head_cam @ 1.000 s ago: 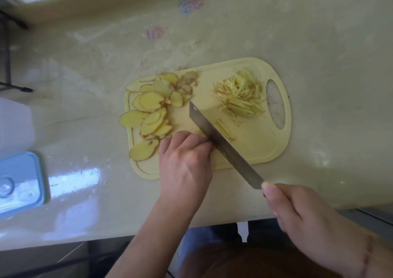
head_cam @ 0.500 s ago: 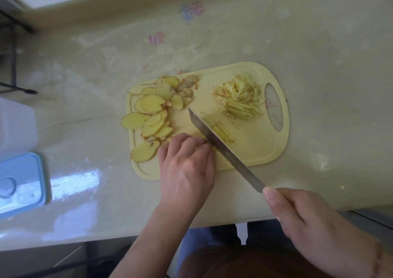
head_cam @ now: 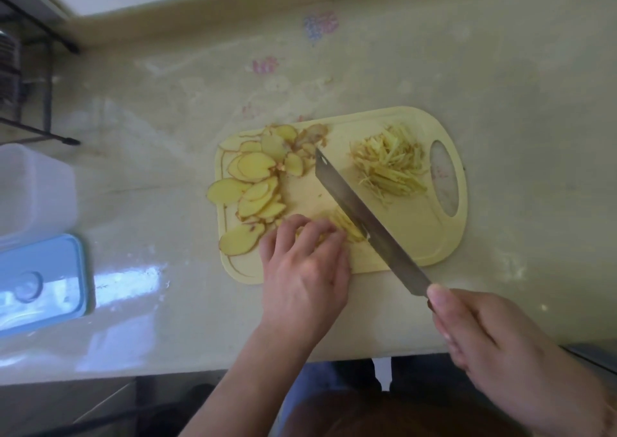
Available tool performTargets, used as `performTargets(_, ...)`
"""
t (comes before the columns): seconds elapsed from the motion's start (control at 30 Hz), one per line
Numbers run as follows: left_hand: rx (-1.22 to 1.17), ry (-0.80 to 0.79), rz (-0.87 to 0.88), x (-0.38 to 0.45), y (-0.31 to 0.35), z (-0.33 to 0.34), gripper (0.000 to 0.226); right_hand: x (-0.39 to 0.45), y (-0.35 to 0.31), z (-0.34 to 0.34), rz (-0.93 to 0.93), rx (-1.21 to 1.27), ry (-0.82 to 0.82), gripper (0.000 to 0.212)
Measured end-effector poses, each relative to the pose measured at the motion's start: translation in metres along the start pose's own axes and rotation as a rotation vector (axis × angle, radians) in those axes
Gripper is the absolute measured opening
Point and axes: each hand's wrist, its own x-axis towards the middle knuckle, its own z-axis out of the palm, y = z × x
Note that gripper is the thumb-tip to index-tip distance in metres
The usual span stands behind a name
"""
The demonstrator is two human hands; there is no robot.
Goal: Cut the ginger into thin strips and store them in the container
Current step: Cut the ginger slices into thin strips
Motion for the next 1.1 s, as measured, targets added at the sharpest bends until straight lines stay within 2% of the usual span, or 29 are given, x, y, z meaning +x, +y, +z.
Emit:
performTargets(0.37,-0.009,-0.016,0.054,0.008,0.001,0.003,0.017,-0.002,0.004,0.004,0.031,-0.043,0.017,0.073)
performTargets(0.5,-0.019,-0.009,0.057,0.012,0.001,0.003,0.019,0.005,0.003,0.008,0.025,-0.072,0.008,0.080)
performTargets(0.8,-0.109,0.049,0.066,0.005,-0.010,0.003,0.010,0.011,-0.003,0.004,0.010,0.004,-0.012,0.075)
performTargets(1.1,-0.074,0.012,0.057,0.006,-0.005,0.004,0.017,0.000,0.000,0.011,0.008,-0.108,0.013,0.081)
